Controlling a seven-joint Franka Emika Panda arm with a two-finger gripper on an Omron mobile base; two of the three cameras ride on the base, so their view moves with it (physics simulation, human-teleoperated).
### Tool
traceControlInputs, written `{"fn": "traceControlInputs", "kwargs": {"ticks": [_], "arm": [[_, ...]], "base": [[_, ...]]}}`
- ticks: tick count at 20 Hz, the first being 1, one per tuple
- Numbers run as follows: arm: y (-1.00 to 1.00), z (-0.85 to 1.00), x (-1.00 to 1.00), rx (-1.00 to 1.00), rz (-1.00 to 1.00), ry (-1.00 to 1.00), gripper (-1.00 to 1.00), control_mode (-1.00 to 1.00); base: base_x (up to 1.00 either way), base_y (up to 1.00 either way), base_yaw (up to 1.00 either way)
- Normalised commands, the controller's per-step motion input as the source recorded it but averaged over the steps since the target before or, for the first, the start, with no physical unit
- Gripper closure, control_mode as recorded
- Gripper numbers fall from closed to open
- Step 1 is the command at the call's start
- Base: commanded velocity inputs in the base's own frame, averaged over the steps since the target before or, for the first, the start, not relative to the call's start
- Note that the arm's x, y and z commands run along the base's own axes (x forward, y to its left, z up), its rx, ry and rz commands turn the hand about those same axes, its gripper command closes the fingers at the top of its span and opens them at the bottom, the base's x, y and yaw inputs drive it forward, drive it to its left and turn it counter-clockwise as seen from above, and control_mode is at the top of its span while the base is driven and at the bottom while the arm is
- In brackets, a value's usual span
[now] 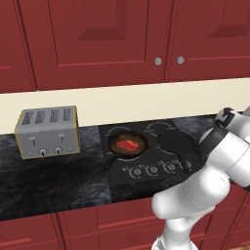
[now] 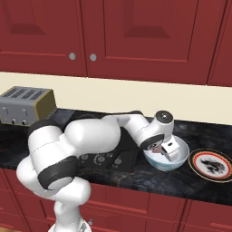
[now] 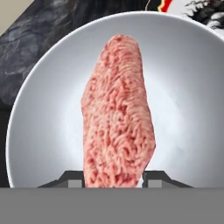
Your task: Place one of the steaks on the plate and the other in the bowl. Then place the bowl in the fridge.
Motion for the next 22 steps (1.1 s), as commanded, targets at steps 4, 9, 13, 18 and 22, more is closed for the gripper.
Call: {"fn": "traceControlInputs", "kwargs": {"ticks": [4, 9, 13, 18, 22], "arm": [[-0.06, -0.02, 0.00, 0.00, 0.00, 0.00, 1.00, -1.00], [0.00, -0.07, 0.00, 0.00, 0.00, 0.02, -1.00, -1.00], [0.00, 0.00, 0.00, 0.00, 0.00, 0.01, -1.00, -1.00], [0.00, 0.00, 0.00, 0.00, 0.00, 0.00, -1.00, -1.00], [0.17, 0.00, 0.00, 0.00, -0.04, 0.00, -1.00, -1.00]], "base": [[0.00, 0.00, 0.00], [0.00, 0.00, 0.00], [0.00, 0.00, 0.00], [0.00, 0.00, 0.00], [0.00, 0.00, 0.00]]}}
